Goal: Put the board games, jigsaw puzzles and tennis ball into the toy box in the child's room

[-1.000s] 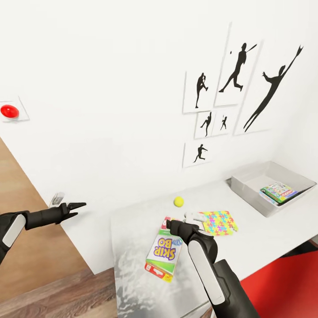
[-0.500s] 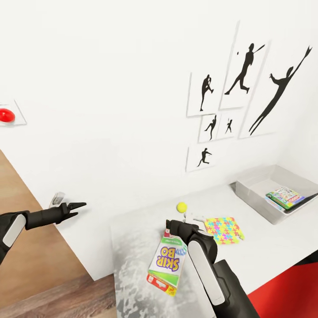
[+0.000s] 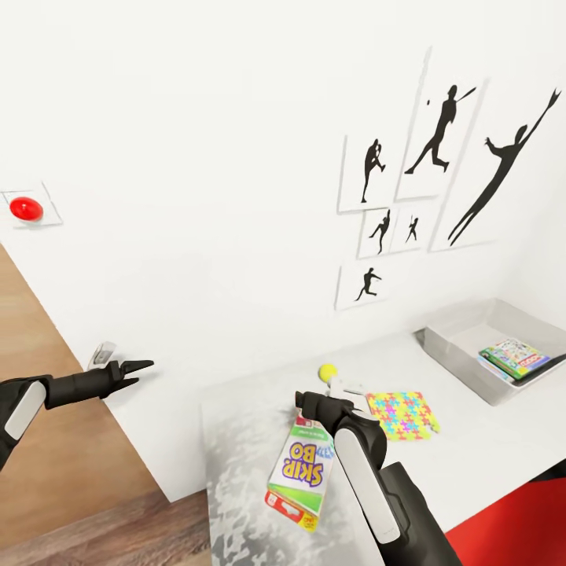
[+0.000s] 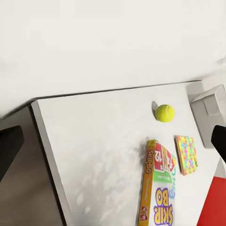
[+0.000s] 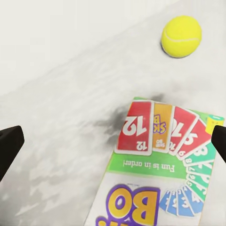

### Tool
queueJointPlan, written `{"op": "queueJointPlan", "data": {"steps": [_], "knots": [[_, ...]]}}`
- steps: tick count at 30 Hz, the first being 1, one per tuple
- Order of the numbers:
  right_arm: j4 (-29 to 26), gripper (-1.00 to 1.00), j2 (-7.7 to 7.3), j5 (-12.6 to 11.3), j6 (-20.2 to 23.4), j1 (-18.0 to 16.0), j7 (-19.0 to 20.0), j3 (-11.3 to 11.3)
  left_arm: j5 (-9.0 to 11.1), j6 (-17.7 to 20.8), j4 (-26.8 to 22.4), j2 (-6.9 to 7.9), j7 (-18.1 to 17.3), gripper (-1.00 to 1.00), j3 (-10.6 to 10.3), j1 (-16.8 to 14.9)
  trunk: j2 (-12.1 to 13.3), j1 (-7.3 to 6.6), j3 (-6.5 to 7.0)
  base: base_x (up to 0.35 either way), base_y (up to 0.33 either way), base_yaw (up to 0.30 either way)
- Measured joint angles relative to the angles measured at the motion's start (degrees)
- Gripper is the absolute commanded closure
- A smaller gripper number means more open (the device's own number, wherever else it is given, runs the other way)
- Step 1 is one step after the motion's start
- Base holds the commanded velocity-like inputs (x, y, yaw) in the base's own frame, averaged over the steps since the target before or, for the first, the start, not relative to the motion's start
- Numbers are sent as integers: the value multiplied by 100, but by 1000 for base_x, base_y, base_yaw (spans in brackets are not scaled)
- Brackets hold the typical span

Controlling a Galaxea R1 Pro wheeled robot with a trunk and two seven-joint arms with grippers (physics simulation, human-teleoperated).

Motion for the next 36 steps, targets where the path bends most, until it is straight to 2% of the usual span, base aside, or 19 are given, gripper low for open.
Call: {"op": "queueJointPlan", "data": {"steps": [16, 25, 36], "knots": [[3, -100, -2, 12, -5, 0, 0, 7, 1, 0, -1, -4, -15, -100, 0, 0, 0, 0, 3, -20, -41, 2], [57, -100, -11, 45, -232, 0, 0, 68, 0, 0, -5, -4, -18, -100, 0, 0, 0, 0, 3, -4, -10, 0], [54, -100, -11, 49, -278, 0, 0, 116, 0, 0, -3, -4, -18, -100, 0, 0, 0, 0, 3, 0, 0, 0]]}}
